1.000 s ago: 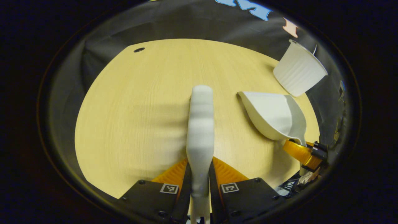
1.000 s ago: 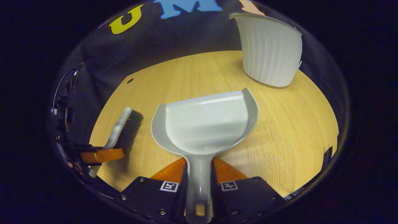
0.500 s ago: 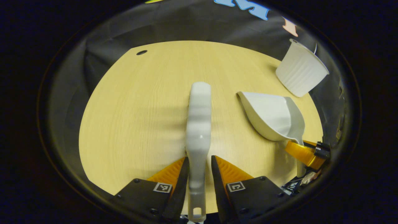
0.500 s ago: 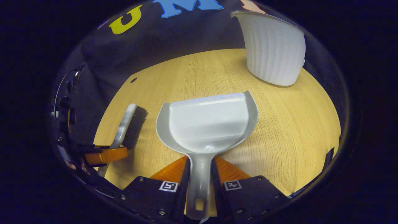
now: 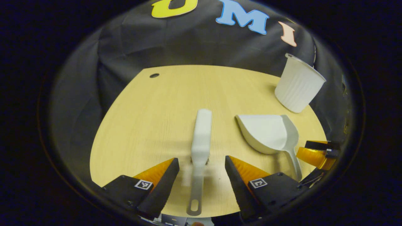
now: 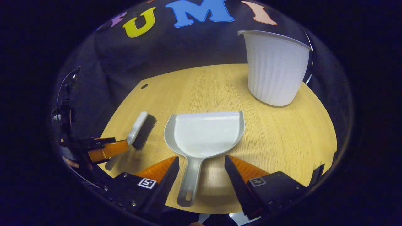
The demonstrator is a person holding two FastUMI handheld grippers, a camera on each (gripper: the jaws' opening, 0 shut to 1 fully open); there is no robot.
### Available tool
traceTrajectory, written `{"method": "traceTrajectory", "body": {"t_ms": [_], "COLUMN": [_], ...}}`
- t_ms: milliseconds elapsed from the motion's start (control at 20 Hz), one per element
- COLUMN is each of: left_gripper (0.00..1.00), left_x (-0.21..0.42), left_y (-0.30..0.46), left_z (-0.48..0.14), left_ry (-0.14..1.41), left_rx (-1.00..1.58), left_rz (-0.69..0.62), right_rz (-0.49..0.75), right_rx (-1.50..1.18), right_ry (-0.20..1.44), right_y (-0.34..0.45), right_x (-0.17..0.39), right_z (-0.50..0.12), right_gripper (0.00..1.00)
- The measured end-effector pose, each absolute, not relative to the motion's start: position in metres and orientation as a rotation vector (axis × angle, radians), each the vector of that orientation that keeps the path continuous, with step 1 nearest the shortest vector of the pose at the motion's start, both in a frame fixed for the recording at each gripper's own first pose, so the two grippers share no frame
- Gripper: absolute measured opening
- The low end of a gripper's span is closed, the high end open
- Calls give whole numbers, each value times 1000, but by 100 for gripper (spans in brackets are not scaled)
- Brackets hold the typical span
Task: Pick up the small broom and dustpan from the desktop, sweep the trash into the dustpan with the broom, and then empty the trash into the garbage bin.
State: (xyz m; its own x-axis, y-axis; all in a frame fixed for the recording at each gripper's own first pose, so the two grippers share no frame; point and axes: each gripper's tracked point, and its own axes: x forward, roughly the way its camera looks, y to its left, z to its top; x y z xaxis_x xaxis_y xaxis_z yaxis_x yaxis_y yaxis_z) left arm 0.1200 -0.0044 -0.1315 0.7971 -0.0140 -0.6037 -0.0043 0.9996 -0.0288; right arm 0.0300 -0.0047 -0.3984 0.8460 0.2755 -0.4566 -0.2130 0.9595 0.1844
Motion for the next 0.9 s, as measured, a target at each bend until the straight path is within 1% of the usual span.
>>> {"method": "traceTrajectory", "body": {"t_ms": [50,100,500,600,750,900], "left_gripper": [96,96,96,96,96,95], "left_x": [120,121,123,118,109,105], "left_y": [-6,-10,-41,-51,-60,-58], "left_z": [-121,-109,5,28,56,78], "left_ry": [602,556,110,37,-52,-121], "left_rx": [-25,-25,-7,-19,-51,-65], "left_rz": [8,16,64,68,59,57], "right_rz": [259,258,231,220,206,157], "right_rx": [101,73,-69,-72,-53,-50], "right_ry": [462,422,20,-50,-111,-191], "right_y": [-10,-13,-48,-54,-61,-71], "right_x": [28,28,11,5,-4,-11], "right_z": [-387,-378,-270,-250,-232,-211], "right_gripper": [94,95,97,97,96,96]}}
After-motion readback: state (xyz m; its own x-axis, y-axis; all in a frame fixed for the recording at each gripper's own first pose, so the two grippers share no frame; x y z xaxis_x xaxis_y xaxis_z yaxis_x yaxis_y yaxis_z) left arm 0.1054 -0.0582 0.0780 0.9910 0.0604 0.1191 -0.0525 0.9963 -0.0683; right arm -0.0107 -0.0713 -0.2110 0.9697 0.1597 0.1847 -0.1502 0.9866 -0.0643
